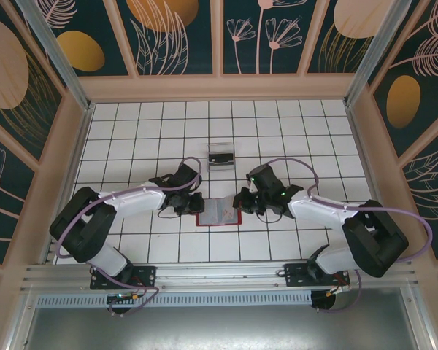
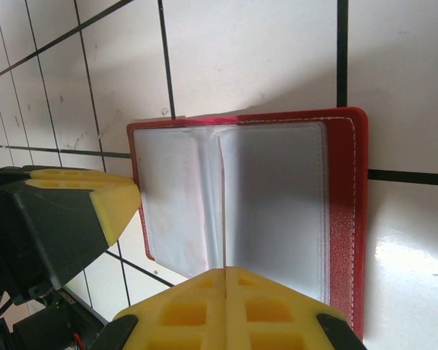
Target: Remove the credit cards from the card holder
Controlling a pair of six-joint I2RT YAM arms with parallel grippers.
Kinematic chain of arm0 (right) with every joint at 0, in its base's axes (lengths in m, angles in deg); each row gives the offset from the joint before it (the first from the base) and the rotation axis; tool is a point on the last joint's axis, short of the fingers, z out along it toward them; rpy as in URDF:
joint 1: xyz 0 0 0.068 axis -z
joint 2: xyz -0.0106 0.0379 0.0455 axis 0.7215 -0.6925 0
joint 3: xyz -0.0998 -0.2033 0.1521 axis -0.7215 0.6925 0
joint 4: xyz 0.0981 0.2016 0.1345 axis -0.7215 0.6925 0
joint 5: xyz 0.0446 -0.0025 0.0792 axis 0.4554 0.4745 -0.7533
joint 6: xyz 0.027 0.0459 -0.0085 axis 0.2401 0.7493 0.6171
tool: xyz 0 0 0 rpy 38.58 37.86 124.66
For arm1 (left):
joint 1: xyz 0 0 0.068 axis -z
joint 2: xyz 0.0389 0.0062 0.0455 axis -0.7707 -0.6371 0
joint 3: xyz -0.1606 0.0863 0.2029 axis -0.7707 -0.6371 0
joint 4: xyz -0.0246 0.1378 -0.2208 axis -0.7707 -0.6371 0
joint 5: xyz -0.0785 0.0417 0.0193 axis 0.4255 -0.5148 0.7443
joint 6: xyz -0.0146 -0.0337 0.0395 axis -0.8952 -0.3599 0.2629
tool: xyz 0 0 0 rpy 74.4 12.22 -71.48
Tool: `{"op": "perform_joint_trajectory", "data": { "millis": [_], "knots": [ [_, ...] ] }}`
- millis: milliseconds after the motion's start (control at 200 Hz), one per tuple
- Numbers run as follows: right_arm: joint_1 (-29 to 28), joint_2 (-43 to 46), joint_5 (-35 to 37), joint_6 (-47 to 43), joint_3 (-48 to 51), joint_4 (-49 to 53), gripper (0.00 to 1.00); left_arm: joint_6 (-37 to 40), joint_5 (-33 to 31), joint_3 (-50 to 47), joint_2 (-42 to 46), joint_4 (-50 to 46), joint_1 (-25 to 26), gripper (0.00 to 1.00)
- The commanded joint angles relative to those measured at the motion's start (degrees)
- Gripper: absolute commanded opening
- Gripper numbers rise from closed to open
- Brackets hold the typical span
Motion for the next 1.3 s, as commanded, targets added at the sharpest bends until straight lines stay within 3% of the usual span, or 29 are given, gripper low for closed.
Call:
{"op": "perform_joint_trajectory", "data": {
  "millis": [0, 510, 896, 1291],
  "knots": [
    [0.23, 1.01, 2.31, -3.69, -3.01, 4.72, 0.00, -0.67, -1.35, 0.34, 1.73, -0.86, 0.19, 0.18],
    [-0.97, -5.94, 9.65, -44.66, -23.00, 33.91, 0.00, 0.45, -2.99, 0.38, 1.91, 0.07, 0.24, 0.19],
    [-3.66, -10.37, 15.25, -81.05, -33.87, 44.49, 0.00, 1.16, -3.70, 0.60, 0.21, 0.07, 0.23, 0.18],
    [-4.37, -16.71, 20.26, -94.94, -39.64, 47.57, 0.00, 0.15, -4.78, -1.57, 2.15, 0.94, 0.12, 0.18]
  ]
}}
